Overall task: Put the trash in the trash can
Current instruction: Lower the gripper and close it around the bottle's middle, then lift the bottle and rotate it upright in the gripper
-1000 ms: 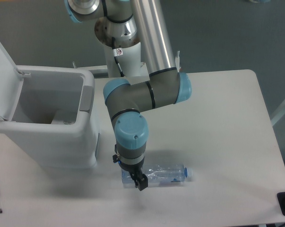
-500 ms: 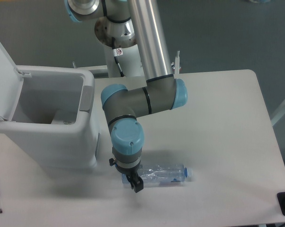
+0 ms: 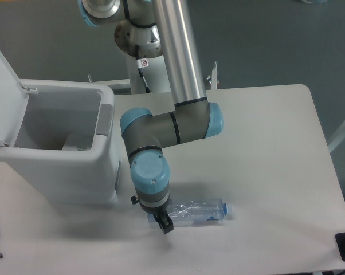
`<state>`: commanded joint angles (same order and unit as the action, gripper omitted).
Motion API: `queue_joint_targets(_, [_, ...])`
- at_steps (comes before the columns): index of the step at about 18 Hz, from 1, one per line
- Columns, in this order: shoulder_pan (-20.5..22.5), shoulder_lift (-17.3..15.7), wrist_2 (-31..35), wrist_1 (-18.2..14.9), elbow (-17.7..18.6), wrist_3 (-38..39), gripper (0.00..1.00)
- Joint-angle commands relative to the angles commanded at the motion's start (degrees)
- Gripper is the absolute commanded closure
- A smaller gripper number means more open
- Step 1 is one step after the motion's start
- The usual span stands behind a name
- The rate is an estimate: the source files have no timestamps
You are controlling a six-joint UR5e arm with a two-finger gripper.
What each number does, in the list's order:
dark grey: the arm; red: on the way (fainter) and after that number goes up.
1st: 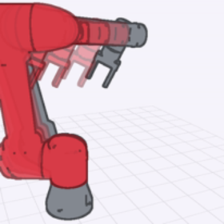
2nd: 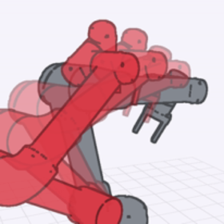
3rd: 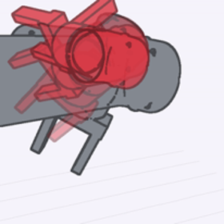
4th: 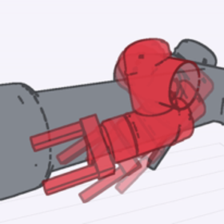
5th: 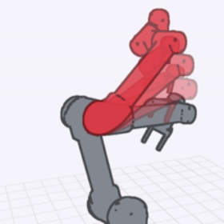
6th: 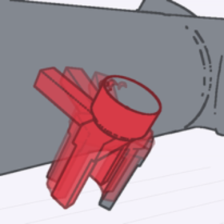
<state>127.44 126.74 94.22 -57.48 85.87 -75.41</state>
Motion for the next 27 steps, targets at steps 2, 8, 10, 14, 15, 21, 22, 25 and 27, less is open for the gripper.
queue_joint_targets(2, [0.00,0.17,0.09,0.00,-0.18,0.17,0.29])
queue_joint_targets(8, [0.00,0.00,0.09,0.17,-1.14,1.31,0.56])
queue_joint_targets(10, [0.00,0.09,-0.17,0.18,-2.54,2.46,0.57])
queue_joint_targets(14, [0.00,-0.26,-0.35,0.18,-3.78,3.25,0.62])
queue_joint_targets(15, [0.17,-0.35,-0.44,0.18,-4.22,3.34,0.63])
queue_joint_targets(21, [1.84,0.09,-3.59,0.18,-10.01,9.04,0.63])
queue_joint_targets(22, [2.19,0.26,-5.60,0.18,-10.98,10.97,0.63])
queue_joint_targets(25, [3.86,0.70,-13.33,0.18,-13.88,16.16,0.63])
queue_joint_targets(27, [5.27,0.53,-18.52,0.18,-15.29,18.27,0.63])
